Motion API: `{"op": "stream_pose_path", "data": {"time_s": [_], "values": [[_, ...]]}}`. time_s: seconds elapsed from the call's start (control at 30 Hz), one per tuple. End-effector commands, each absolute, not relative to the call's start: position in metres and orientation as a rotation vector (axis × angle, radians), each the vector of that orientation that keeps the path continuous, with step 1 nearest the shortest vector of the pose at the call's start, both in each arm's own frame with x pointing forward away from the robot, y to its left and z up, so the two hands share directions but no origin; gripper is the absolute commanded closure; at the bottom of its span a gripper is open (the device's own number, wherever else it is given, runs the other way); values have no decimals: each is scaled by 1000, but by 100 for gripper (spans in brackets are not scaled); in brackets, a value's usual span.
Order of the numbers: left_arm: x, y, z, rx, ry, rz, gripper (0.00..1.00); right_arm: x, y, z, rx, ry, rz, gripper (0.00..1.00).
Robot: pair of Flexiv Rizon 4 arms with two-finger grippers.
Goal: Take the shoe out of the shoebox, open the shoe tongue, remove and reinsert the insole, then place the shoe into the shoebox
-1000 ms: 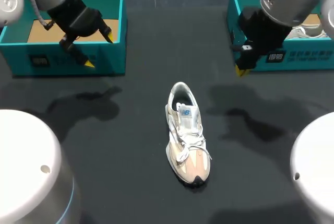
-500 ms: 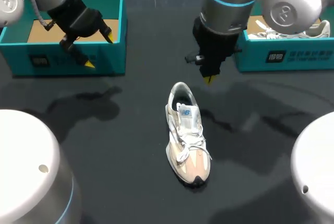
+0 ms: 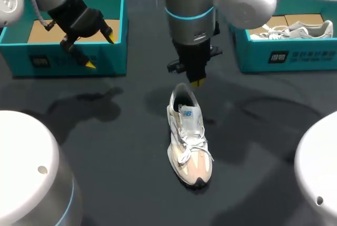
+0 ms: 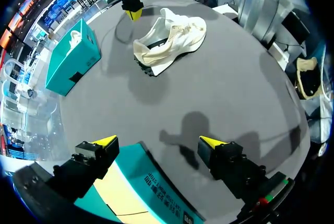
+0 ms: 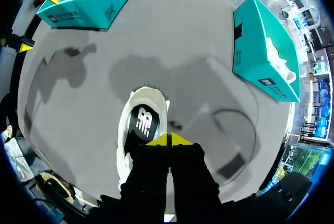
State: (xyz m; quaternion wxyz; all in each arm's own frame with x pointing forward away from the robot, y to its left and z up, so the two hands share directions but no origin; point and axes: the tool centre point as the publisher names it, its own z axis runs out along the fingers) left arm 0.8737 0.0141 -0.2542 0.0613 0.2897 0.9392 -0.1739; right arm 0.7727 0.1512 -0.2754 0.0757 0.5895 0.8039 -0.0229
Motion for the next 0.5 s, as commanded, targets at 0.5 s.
{"op": "stream_pose_path", "data": {"time_s": [0.5], "values": [[873,15,-254,877,2841,-523,0,766,172,-315,1774,2297,-184,100]]}}
